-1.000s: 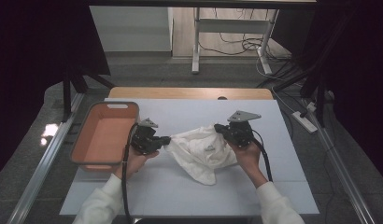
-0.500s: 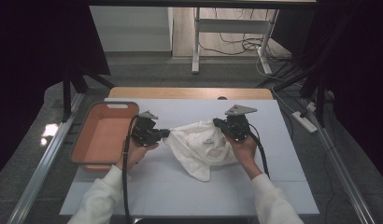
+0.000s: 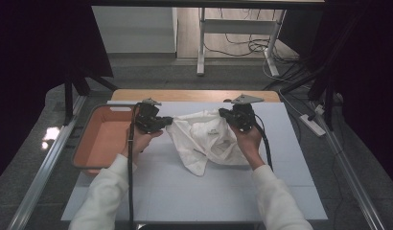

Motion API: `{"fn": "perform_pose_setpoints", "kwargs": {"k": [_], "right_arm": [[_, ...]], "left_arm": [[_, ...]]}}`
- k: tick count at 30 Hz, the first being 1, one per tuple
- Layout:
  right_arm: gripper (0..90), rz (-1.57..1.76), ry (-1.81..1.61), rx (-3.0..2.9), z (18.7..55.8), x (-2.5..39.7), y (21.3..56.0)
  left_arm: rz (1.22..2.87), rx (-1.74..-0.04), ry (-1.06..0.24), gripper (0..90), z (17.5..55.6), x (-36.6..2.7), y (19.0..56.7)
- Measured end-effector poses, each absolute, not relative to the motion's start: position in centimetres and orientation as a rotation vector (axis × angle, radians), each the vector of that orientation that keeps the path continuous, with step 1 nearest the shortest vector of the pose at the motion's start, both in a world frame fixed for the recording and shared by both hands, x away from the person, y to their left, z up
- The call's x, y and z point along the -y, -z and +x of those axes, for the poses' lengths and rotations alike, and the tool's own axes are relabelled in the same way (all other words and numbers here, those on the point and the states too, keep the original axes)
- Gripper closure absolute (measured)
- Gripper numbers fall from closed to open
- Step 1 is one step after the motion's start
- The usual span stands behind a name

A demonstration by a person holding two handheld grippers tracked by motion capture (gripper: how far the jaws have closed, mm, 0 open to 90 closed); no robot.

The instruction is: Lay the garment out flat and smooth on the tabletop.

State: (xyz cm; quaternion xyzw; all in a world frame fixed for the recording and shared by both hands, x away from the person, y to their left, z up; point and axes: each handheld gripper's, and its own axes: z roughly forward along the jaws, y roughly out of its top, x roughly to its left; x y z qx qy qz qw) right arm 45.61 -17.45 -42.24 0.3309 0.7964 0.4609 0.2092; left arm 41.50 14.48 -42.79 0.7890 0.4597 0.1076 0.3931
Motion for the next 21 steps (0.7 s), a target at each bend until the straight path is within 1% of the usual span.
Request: {"fn": "perform_pose_setpoints", "kwargs": {"k": [2, 3, 4, 6, 8, 9, 13, 16, 21], "right_arm": [[54.3, 0.944, -1.256, -2.220, 46.1, 17.2, 42.3], [47.2, 0.953, -1.246, -2.206, 46.1, 17.2, 42.4], [43.6, 0.965, -1.261, -2.213, 46.0, 17.4, 42.4], [39.3, 0.978, -1.306, -2.224, 45.6, 17.7, 42.5], [36.9, 0.969, -1.317, -2.217, 44.8, 18.1, 42.5], [36.0, 0.958, -1.317, -2.221, 44.4, 18.4, 42.4], [35.5, 0.933, -1.335, -2.232, 42.8, 19.2, 42.1], [35.4, 0.903, -1.347, -2.254, 41.2, 19.6, 42.2], [35.4, 0.829, -1.285, -2.320, 38.4, 20.0, 43.9]], "left_arm": [[2.004, -1.181, -0.286, 53.6, 41.6, -14.1, 42.9], [1.997, -1.186, -0.277, 44.6, 41.6, -14.0, 43.0], [1.989, -1.186, -0.271, 40.3, 41.4, -13.9, 43.0], [1.988, -1.175, -0.285, 34.6, 41.0, -13.7, 43.1], [1.976, -1.177, -0.283, 31.1, 40.5, -13.6, 43.2], [1.968, -1.176, -0.279, 30.7, 40.3, -13.6, 43.3], [1.948, -1.140, -0.249, 30.6, 38.7, -13.3, 43.5], [1.965, -1.110, -0.243, 30.4, 37.4, -13.0, 43.8], [1.957, -1.084, -0.245, 30.3, 35.3, -12.8, 44.8]]}}
